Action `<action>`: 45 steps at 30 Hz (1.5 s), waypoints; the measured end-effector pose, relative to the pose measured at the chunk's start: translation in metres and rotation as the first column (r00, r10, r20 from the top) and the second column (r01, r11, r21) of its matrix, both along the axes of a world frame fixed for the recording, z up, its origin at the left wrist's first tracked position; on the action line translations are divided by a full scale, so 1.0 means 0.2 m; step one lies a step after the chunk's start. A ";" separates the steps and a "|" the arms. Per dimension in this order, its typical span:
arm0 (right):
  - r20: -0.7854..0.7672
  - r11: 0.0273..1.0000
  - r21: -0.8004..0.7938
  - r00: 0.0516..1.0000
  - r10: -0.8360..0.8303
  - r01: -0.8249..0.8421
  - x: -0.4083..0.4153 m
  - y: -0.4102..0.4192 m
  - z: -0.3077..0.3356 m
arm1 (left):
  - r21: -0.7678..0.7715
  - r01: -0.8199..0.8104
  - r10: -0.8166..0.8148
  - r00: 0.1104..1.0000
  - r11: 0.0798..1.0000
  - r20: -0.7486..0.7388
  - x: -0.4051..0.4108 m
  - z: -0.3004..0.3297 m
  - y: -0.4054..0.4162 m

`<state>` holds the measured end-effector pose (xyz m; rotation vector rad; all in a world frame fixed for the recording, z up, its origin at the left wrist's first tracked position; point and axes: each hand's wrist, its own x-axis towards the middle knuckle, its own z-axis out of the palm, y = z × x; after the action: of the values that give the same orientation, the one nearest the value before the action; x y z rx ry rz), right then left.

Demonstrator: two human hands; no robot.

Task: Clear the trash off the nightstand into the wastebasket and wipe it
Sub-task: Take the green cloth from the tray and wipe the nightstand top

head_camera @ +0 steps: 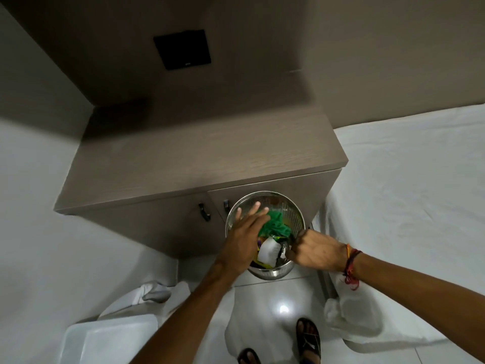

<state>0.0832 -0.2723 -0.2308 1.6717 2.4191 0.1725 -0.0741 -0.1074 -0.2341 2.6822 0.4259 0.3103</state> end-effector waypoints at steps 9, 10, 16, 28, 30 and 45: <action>-0.059 0.997 0.063 0.998 -0.032 0.036 -0.02 0.01 0.02 | -0.661 -0.463 0.795 0.472 0.591 0.380 -0.15 0.50 0.52; -0.071 0.996 0.080 0.997 -0.029 0.035 -0.02 0.02 0.03 | -0.612 -0.498 0.785 0.465 0.614 0.409 -0.18 0.51 0.61; -0.111 0.994 0.097 0.993 -0.036 0.047 -0.04 0.09 0.04 | -0.301 -0.715 0.767 0.634 0.631 0.101 -0.05 0.29 0.74; -0.050 0.988 0.155 0.998 0.033 -0.025 -0.09 0.09 0.00 | -0.078 -0.050 0.059 0.991 0.996 0.121 -0.09 -0.03 0.04; -0.022 0.994 0.109 0.999 0.024 -0.021 -0.10 0.08 -0.06 | 0.016 -0.015 0.013 0.997 1.000 0.081 -0.09 -0.09 0.02; -0.045 0.983 -0.104 0.987 -0.155 0.150 -0.38 -0.01 -1.68 | -0.710 -0.667 0.906 0.412 0.227 -0.097 -0.35 -1.29 -0.03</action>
<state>0.0072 -0.2743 -0.5664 1.8276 2.2824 -0.0166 -0.1450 -0.1140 -0.4912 1.3941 1.5140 0.7398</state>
